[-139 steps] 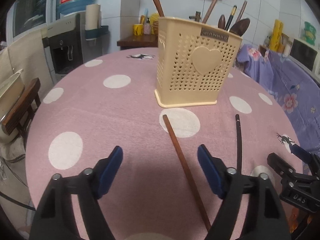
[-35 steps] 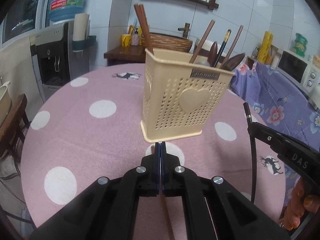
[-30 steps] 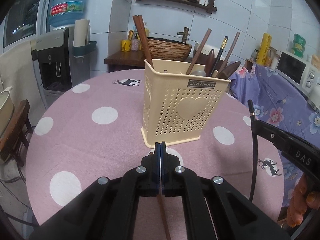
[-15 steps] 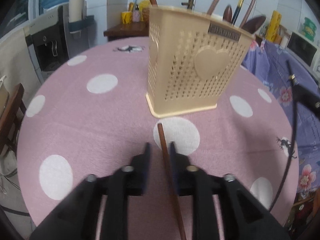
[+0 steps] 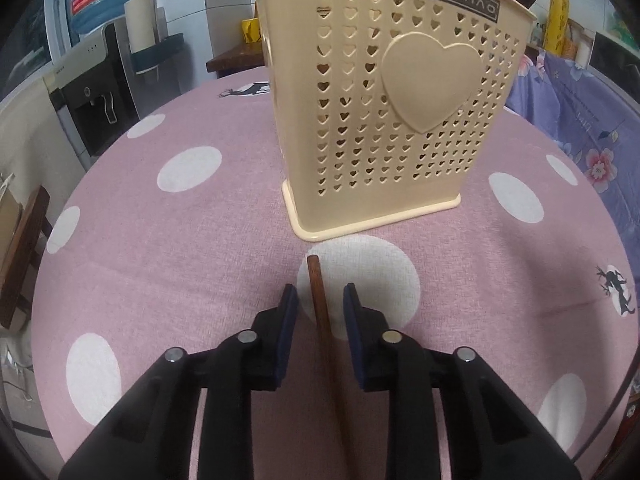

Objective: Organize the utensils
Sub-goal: 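Lift both chopsticks and carry them up over the beige holder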

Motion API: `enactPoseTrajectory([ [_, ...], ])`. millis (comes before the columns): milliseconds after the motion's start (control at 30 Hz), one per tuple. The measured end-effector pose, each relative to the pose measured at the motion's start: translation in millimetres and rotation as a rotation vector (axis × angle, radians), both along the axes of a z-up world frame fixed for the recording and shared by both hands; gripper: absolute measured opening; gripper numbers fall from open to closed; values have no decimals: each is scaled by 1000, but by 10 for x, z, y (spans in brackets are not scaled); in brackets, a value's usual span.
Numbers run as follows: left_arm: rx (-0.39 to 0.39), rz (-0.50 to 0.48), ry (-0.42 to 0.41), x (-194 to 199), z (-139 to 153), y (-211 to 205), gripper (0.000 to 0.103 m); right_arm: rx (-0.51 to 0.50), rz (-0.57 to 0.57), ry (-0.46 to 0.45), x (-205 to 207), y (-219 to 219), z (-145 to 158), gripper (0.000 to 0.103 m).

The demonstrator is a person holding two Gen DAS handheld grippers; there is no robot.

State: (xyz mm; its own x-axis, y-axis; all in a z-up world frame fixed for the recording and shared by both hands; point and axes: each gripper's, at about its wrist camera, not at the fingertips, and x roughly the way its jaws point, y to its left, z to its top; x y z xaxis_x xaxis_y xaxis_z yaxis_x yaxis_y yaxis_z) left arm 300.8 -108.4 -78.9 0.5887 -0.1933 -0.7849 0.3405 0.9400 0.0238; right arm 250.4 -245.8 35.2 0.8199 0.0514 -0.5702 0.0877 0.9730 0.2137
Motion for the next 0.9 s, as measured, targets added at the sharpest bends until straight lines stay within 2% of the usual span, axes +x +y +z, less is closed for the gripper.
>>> enactPoseTrajectory([
  [233,14,-3,-14,32,5,-56,10,1,-5,8,17,16,-20,8],
  [400,10,-1,-17,28,6,-62,9,2,-6,9,12,21,-29,8],
  [567,-34,7,-26,4,63,6,8,16,2,3,-3,23,-25,8],
  [700,-108,12,-66,-76,284,113,8,43,18,-6,-28,-6,2,8],
  [900,-233,6,-192,-312,848,324,8,78,45,-39,-108,-58,112,8],
])
